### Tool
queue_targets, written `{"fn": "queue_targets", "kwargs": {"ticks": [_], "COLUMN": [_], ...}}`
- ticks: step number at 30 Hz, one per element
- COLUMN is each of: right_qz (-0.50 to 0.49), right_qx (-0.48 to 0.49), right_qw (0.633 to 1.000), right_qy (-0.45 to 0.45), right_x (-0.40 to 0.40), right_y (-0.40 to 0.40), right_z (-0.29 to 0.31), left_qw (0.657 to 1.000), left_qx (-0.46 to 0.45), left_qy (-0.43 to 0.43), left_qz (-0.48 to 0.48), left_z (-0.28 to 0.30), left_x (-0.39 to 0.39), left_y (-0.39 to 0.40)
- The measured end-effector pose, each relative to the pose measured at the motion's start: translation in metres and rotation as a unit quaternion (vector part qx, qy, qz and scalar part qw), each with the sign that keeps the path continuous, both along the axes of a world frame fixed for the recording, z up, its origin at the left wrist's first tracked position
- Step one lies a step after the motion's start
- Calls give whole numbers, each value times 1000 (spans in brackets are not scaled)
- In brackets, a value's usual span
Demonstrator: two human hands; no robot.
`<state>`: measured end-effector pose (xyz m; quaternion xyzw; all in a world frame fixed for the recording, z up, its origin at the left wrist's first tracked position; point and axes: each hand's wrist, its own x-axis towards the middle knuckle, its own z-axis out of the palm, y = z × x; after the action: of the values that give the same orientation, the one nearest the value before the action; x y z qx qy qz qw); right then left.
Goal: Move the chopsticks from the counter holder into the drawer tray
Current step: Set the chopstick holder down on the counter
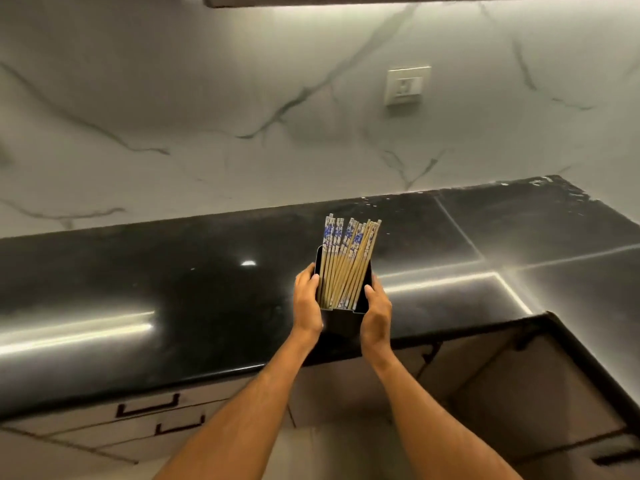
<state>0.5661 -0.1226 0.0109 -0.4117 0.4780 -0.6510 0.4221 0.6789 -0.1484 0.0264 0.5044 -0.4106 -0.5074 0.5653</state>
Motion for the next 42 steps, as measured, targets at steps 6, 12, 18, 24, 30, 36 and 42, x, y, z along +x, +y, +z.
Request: {"fn": "queue_targets", "kwargs": {"ticks": [6,12,18,24,30,36,42], "right_qz": [103,187,249,266,245,199,162], "right_qx": [23,52,51,52,67,76,67], "right_qw": [994,981,967,962,967,977,984], "right_qy": [-4,-26,-37,-26,-8,3,28], "right_x": [113,211,287,333,377,420,444], "right_y": [-21,-48,-69,-83,-91,-85,-86], "right_z": [-5,-16,-19,-26,-31,-39,-44], "left_qw": [996,986,975,973,974,982,986], "left_qx": [4,21,26,17,20,28,31], "left_qy": [-15,-26,-22,-14,-16,-14,20], "left_qz": [90,161,219,230,227,188,161], "left_z": [-7,-14,-20,-29,-39,-47,-55], "left_x": [117,215,291,338,381,427,448], "left_y": [0,-11,-21,-32,-45,-51,-52]}}
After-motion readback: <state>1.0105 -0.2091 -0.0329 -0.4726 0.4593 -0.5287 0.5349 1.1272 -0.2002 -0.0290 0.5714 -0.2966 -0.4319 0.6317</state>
